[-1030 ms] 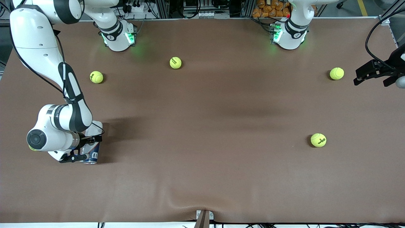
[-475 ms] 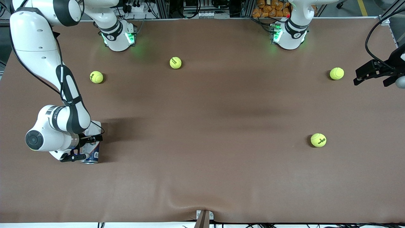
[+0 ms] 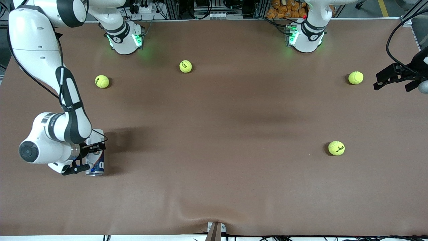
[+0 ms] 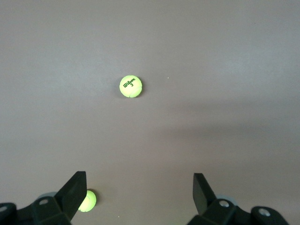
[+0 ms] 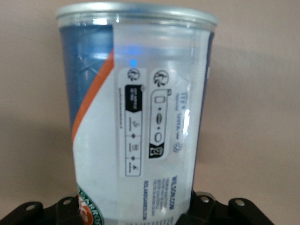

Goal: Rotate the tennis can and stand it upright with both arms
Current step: 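Lift the can with the right gripper and carry it toward the table center, then lower the can on its side and open the right gripper, then withdraw the right gripper while the left gripper reaches toward the can, then align the open left gripper around the can's metal-lid end, then close the left gripper on the can's lid end, then lift the can with the left gripper and rotate it upright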

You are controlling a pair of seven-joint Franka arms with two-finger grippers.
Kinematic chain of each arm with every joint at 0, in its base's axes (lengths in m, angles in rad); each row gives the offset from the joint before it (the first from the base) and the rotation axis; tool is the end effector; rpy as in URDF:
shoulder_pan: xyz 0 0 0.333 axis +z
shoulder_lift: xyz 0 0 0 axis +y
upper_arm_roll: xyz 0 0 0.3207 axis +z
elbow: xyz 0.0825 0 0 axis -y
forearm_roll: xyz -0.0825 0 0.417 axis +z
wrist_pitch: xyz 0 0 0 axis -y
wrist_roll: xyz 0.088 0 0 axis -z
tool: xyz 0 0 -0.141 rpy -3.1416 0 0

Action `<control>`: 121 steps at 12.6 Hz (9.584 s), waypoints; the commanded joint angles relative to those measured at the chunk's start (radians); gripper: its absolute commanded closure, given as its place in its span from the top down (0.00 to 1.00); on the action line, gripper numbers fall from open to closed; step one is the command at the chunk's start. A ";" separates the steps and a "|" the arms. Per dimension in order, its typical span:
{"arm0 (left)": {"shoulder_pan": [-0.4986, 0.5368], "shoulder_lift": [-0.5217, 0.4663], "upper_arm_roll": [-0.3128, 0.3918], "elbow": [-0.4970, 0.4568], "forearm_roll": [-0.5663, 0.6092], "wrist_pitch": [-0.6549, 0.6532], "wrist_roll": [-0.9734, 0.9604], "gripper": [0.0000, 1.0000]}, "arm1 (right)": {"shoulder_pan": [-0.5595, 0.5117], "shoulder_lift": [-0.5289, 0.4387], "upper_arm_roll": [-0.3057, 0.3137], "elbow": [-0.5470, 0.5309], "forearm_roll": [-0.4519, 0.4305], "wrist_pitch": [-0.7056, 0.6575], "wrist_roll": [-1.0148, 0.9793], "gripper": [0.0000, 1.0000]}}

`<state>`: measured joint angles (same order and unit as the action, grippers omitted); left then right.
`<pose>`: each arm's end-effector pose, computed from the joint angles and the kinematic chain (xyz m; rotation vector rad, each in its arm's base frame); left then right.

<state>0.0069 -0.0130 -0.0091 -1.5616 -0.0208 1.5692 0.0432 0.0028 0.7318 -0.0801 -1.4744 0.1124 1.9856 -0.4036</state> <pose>0.5843 -0.0043 0.6074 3.1203 -0.0712 0.0328 0.7148 -0.0384 0.1798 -3.0031 -0.4298 0.3065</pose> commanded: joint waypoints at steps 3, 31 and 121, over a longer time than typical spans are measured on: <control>0.007 0.005 -0.003 0.012 -0.002 -0.015 0.021 1.00 | 0.188 -0.034 -0.003 0.083 0.012 -0.033 -0.217 0.67; 0.008 0.140 -0.008 0.009 -0.108 -0.038 0.026 1.00 | 0.830 0.071 -0.003 0.117 -0.323 0.306 -0.228 1.00; -0.872 0.634 0.105 0.279 0.027 0.295 -1.031 0.00 | -0.072 -0.743 0.014 -0.033 -0.060 -0.536 0.379 1.00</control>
<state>-0.8134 0.5994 0.0319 -1.3208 -0.0216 1.8983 -0.9530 -0.0492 -0.0095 -0.0759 -1.5178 0.0397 1.4779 -0.0201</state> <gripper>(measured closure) 0.952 0.000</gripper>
